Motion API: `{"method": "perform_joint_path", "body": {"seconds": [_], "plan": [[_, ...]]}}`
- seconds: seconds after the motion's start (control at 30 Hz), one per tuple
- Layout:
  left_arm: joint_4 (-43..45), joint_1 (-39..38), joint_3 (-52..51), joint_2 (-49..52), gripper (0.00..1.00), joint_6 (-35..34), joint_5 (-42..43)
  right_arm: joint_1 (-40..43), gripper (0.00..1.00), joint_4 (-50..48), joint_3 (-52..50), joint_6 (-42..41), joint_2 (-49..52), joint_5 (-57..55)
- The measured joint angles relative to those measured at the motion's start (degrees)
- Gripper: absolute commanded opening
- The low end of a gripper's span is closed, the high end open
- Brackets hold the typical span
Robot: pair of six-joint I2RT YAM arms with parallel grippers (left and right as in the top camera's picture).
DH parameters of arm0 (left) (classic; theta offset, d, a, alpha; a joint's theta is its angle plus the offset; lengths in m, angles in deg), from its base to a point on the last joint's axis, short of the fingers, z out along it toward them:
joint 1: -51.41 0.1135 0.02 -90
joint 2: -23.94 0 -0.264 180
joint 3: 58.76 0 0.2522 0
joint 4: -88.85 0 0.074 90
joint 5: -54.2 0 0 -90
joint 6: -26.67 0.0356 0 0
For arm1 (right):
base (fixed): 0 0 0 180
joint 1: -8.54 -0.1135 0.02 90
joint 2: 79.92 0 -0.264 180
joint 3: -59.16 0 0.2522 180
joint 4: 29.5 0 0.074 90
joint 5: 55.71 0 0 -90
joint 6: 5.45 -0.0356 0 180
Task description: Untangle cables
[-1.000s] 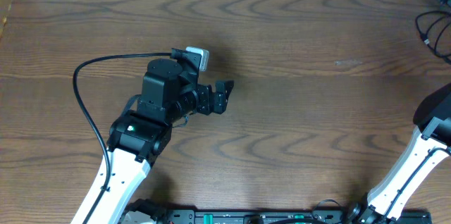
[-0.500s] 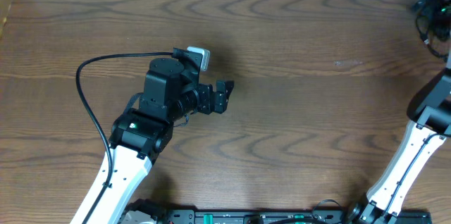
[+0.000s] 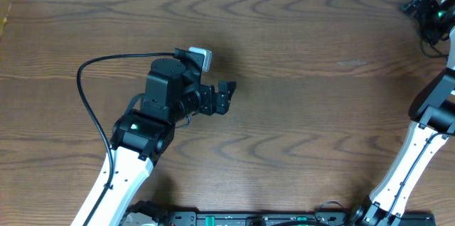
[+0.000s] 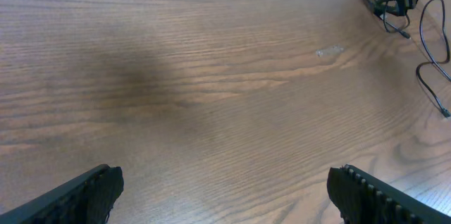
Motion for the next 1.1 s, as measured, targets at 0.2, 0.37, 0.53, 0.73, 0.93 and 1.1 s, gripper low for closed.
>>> {"method": "perform_joint_path", "body": {"seconds": [0.2, 0.37, 0.53, 0.73, 0.93, 1.1], "plan": [[0.0, 0.0, 0.0, 0.0, 0.98, 0.2, 0.0, 0.0, 0.99, 1.6, 0.1, 4.2, -0.3, -2.3], [0.0, 0.0, 0.0, 0.0, 0.98, 0.6, 0.0, 0.0, 0.99, 1.3, 0.1, 8.0, -4.1, -3.8], [0.0, 0.0, 0.0, 0.0, 0.98, 0.8, 0.0, 0.0, 0.99, 1.5, 0.5, 13.5, -11.1, -4.8], [0.0, 0.0, 0.0, 0.0, 0.98, 0.9, 0.0, 0.0, 0.99, 3.9, 1.9, 15.7, -15.0, -9.5], [0.0, 0.0, 0.0, 0.0, 0.98, 0.9, 1.1, 0.0, 0.99, 8.1, 1.9, 15.6, -14.6, -21.1], [0.0, 0.0, 0.0, 0.0, 0.98, 0.9, 1.3, 0.0, 0.99, 10.8, 1.9, 13.7, -14.6, -29.0]]}}
